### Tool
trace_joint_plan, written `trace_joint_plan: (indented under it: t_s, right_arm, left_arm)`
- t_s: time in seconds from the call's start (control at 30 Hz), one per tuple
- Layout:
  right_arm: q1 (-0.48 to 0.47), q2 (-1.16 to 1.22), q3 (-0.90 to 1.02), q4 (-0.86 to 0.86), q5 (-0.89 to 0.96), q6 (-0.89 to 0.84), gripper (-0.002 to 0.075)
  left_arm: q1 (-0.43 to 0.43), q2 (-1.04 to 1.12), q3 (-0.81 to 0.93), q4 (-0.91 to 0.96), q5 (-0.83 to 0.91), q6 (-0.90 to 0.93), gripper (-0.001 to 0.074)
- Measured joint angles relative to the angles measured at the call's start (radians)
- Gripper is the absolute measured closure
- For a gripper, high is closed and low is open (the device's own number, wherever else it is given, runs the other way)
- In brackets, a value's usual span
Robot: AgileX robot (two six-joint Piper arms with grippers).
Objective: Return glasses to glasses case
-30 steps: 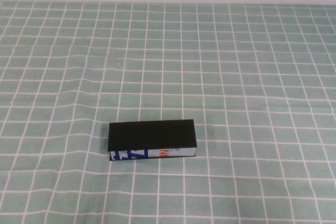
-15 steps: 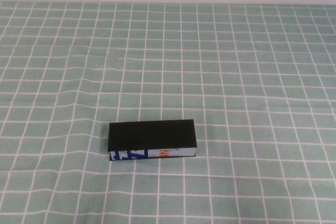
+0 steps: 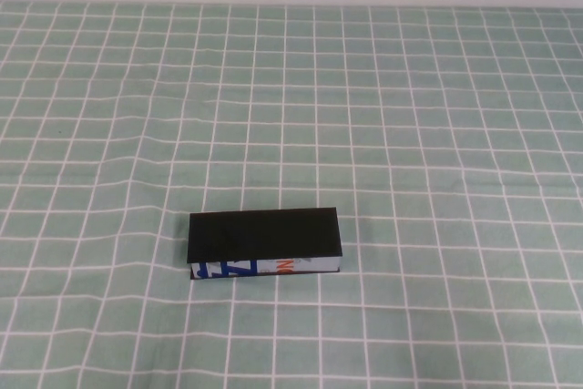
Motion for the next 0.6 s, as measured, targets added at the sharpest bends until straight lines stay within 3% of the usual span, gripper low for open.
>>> trace_joint_plan:
  t_s: [0.37,0.6]
  right_arm:
    - [-0.294,-0.028,0.292,0.075,-0.097,0.0,0.0739]
    - [-0.325,-0.028,0.309,0.083,-0.062,0.0,0.0739]
  left_arm:
    - [0.0,-0.003,0.0,-0.001,0.002,0.0,0.074]
    - [0.0,-0.003,0.0,-0.001,0.002,0.0,0.0741]
